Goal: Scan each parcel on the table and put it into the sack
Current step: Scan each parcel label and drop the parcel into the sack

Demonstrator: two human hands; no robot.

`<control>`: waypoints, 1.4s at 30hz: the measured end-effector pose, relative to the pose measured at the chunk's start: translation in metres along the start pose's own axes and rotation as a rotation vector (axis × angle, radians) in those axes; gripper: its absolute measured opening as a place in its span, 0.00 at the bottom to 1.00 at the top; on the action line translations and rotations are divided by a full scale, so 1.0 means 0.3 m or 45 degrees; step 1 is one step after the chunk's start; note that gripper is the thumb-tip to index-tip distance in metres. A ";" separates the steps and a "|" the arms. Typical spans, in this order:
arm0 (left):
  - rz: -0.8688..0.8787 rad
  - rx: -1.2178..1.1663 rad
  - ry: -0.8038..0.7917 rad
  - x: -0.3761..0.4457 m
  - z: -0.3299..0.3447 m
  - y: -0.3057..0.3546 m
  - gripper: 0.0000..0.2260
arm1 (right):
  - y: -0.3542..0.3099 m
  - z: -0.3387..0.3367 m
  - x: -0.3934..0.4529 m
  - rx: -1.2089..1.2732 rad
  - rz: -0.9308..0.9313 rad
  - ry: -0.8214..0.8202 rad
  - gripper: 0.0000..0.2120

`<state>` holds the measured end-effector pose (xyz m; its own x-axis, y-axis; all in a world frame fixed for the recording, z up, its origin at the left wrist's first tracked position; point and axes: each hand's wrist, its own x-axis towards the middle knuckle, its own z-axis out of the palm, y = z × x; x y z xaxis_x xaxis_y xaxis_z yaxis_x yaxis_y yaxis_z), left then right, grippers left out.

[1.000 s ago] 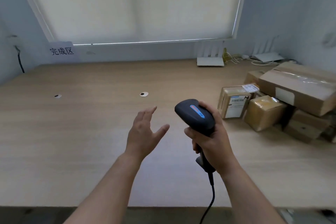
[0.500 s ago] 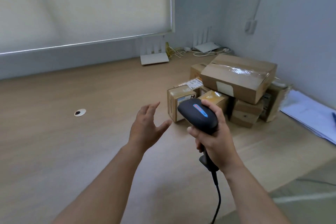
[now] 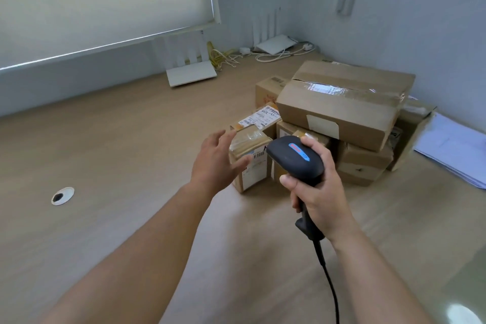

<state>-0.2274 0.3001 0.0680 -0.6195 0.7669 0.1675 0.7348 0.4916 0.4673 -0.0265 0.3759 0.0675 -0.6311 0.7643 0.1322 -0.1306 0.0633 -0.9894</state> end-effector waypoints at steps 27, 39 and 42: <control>-0.520 -0.076 -0.279 -0.304 0.003 -0.200 0.55 | 0.012 0.079 -0.089 0.108 0.058 -0.096 0.30; -0.539 0.298 -0.424 -0.199 -0.023 -0.120 0.31 | -0.015 0.062 -0.118 0.059 0.076 -0.096 0.31; -0.656 0.055 -0.333 -0.237 -0.053 -0.129 0.33 | -0.033 0.060 -0.148 0.051 0.074 -0.122 0.31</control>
<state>-0.2162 0.2201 0.0519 -0.8155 0.4979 -0.2952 0.3703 0.8407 0.3950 -0.0110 0.3297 0.0725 -0.7085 0.7010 0.0819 -0.1208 -0.0062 -0.9927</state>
